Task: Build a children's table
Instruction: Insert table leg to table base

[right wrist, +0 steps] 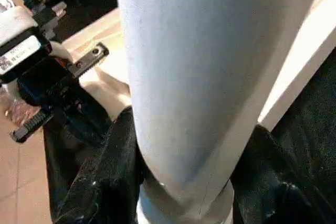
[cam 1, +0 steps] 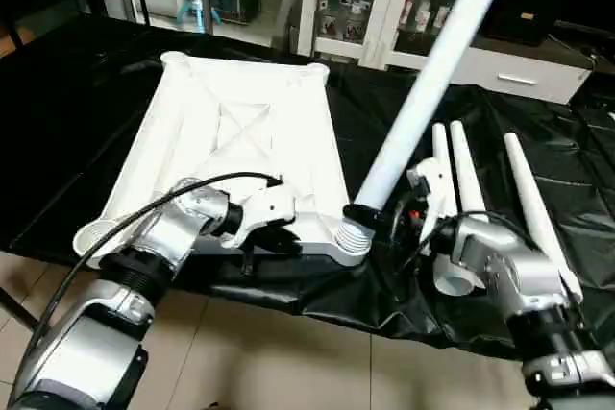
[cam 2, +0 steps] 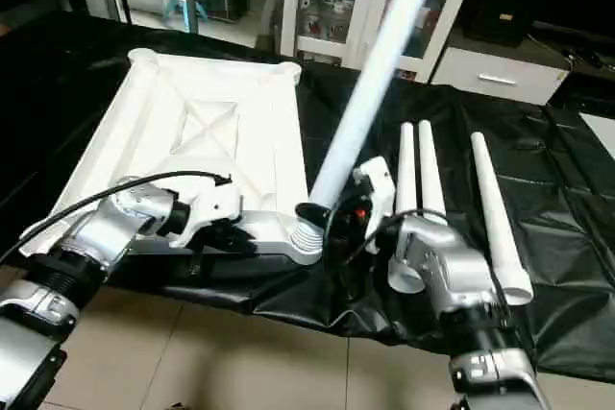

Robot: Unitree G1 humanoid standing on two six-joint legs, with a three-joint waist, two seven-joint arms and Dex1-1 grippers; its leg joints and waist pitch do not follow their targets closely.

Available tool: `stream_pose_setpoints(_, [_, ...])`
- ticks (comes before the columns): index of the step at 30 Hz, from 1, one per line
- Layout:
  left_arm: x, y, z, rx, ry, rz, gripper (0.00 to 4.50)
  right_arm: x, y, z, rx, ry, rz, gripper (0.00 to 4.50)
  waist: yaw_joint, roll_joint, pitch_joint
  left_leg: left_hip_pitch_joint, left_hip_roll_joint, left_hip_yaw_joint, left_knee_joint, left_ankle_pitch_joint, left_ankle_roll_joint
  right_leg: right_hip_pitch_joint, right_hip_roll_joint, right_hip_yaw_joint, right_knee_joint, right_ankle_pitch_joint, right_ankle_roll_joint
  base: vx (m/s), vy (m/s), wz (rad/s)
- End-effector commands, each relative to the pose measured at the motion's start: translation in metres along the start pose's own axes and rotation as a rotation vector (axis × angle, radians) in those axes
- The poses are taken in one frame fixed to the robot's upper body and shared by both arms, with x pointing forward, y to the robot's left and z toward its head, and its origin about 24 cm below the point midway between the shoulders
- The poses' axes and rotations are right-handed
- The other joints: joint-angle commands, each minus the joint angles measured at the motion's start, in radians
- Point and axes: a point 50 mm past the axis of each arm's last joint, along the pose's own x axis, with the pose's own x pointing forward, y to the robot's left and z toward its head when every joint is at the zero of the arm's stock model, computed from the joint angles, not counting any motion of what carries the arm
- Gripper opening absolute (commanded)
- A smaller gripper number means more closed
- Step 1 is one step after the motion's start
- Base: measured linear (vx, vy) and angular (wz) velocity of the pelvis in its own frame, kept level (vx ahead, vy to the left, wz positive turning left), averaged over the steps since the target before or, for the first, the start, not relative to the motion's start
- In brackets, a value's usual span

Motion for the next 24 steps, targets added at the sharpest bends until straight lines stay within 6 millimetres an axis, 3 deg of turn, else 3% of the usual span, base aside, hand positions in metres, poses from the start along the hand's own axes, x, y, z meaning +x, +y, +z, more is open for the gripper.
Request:
stream_pose_setpoints(1, [0.011,-0.01,-0.01,-0.055,0.001,-0.021,0.0,-0.013,-0.011,-0.019,0.034,0.062,-0.113,1.88,-0.003,0.004,-0.038,0.013,0.053,-0.017,-0.091,-0.317,-0.021,0.016,-0.087,0.052,-0.095,-0.381,-0.148,0.0,0.0,0.0])
stream_pose_setpoints(13, [0.012,-0.009,-0.01,-0.05,0.005,-0.002,0.0,-0.022,0.001,-0.047,-0.023,-0.012,-0.147,1.88,-0.002,0.008,-0.036,0.014,0.055,-0.018,-0.097,-0.345,-0.016,0.014,-0.088,0.055,-0.102,-0.408,-0.135,0.0,0.0,0.0])
stream_pose_setpoints(17, [0.012,-0.009,-0.01,-0.049,0.007,0.002,0.0,-0.024,0.002,-0.05,-0.02,-0.03,-0.154,1.88,-0.001,0.006,-0.036,0.006,0.053,-0.018,-0.101,-0.325,-0.009,0.021,-0.088,0.054,-0.1,-0.389,-0.134,0.0,0.0,0.0])
stream_pose_setpoints(20, [0.012,-0.009,-0.01,-0.046,0.01,0.005,0.0,-0.027,0.001,-0.052,-0.015,-0.061,-0.173,1.88,-0.003,0.009,-0.034,0.009,0.054,-0.021,-0.102,-0.354,-0.011,0.017,-0.09,0.054,-0.107,-0.446,-0.124,0.0,0.0,0.0])
stream_pose_setpoints(24, [0.012,-0.009,-0.011,-0.043,0.013,0.009,0.0,-0.031,-0.001,-0.052,-0.022,-0.086,-0.193,1.88,-0.002,0.01,-0.036,0.01,0.055,-0.02,-0.104,-0.349,-0.01,0.018,-0.089,0.054,-0.108,-0.429,-0.125,0.0,0.0,0.0])
